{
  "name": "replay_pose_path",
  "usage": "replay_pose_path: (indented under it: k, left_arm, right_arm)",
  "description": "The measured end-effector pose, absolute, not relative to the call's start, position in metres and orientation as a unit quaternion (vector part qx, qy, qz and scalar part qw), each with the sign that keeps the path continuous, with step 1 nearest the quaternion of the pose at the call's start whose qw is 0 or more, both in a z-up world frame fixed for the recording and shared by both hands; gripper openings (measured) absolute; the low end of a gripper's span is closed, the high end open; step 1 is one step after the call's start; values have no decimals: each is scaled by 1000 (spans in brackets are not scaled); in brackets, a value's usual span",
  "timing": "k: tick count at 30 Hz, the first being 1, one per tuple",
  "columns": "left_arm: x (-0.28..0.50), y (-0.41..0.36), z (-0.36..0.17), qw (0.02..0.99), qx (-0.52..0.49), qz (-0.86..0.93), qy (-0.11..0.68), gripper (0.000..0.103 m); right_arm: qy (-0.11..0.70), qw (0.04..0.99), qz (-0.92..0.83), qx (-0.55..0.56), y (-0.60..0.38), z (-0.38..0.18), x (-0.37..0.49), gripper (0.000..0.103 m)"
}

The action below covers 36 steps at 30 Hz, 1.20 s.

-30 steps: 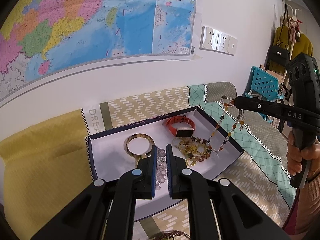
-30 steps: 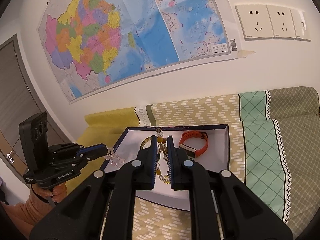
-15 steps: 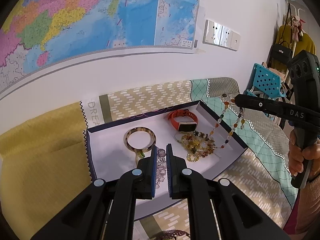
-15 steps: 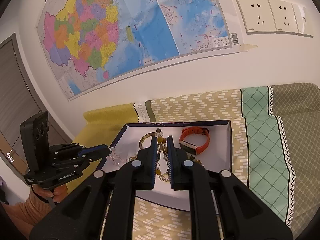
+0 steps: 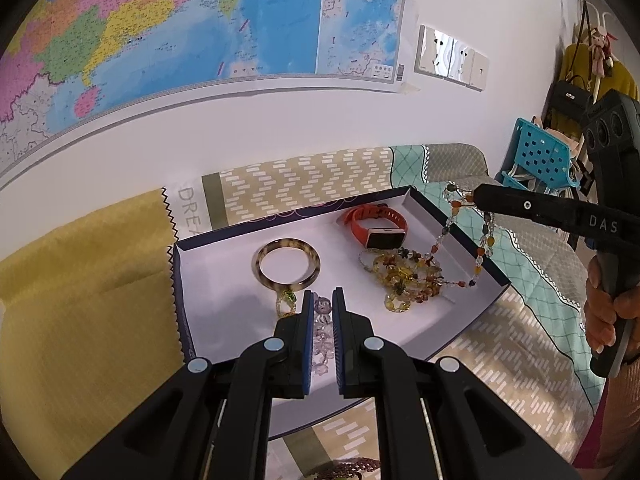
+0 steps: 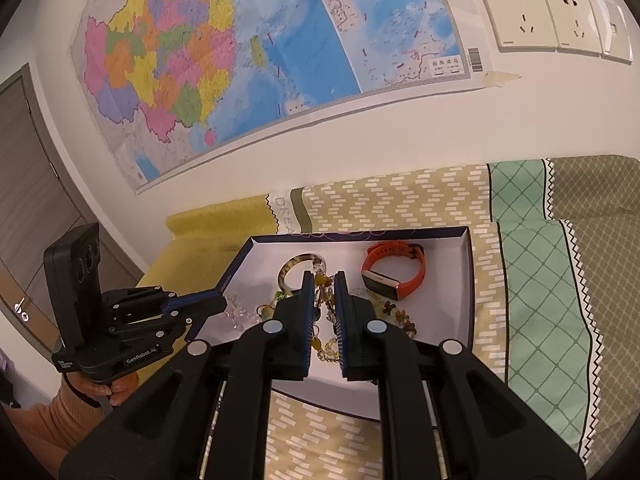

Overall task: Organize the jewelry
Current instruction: 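Lower the necklace and crystal bracelet into the box and open both tools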

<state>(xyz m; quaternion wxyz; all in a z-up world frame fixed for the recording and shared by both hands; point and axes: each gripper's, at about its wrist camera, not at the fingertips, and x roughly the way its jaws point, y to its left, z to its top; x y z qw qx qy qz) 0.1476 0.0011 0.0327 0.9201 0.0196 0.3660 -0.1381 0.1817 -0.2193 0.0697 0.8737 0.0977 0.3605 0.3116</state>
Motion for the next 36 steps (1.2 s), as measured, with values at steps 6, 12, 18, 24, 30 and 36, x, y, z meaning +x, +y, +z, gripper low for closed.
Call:
replay_pose_path:
  k: [6,12,18,24,30,36]
  left_arm:
    - [149,3,27,918,17,-134,372,7]
    - [150,5,25,918,18,-131,374,7]
    - [152,4,20,916,19,-127,381,7]
    - [152,6,15,914,14,-126,387,7]
    - [153,5,13,912,14,-126,390,7]
    - [153,7,10,911,7,-121,394,10]
  right_arm:
    - [369,870,312,99,-217,63,183,10]
    - [375,866,315,98,-214,57,183,10]
    - [384,862,316,97,-209,50,184,10]
    - [394,856,318,98,-207,42,186,10]
    - [403,855,313,98,-207,35,189,10]
    - [424,847,303,101,-210,21,195,13]
